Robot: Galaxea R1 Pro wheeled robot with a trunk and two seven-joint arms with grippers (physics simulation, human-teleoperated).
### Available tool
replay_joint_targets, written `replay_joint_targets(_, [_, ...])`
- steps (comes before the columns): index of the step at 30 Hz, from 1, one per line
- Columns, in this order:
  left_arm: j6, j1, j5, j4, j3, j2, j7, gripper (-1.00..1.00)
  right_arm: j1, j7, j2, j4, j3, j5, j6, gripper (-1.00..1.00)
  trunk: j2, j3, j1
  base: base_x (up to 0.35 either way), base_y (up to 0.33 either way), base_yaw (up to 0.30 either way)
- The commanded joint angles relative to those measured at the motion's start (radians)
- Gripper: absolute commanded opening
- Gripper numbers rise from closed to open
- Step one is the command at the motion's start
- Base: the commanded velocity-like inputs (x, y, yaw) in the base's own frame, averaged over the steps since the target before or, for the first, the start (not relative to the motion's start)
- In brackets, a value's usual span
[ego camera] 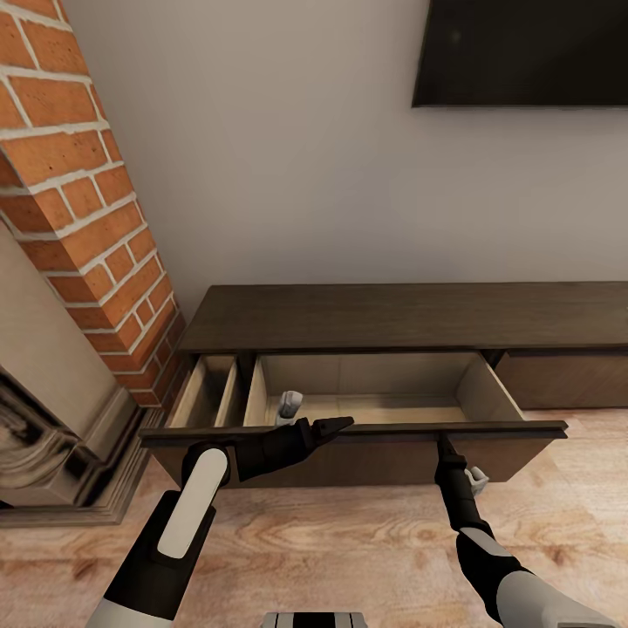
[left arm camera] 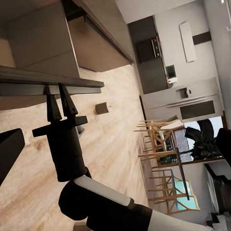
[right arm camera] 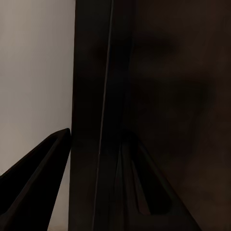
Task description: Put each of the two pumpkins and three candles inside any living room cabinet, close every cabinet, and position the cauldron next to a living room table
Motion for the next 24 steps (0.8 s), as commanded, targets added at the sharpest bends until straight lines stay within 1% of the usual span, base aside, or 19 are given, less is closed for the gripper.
replay_joint_targets(1, [0.003, -0.001, -0.006, 0.0, 0.001, 0.0, -0.007, 1.0, -0.001, 0.004, 0.0, 0.0, 0.017, 0.006, -0.006, -1.0, 0.0, -0.001, 0.0, 0.0, 0.0, 0.0])
replay_joint_targets(10, [0.003, -0.001, -0.006, 0.0, 0.001, 0.0, -0.006, 1.0, -0.001, 0.004, 0.0, 0.0, 0.017, 0.006, -0.006, -1.0, 0.0, -0.001, 0.0, -0.041, 0.0, 0.0])
replay_joint_targets(24, [0.003, -0.001, -0.006, 0.0, 0.001, 0.0, -0.006, 1.0, -0.001, 0.005, 0.0, 0.0, 0.017, 0.006, -0.006, -1.0, 0.0, -0.001, 0.0, -0.002, 0.0, 0.0])
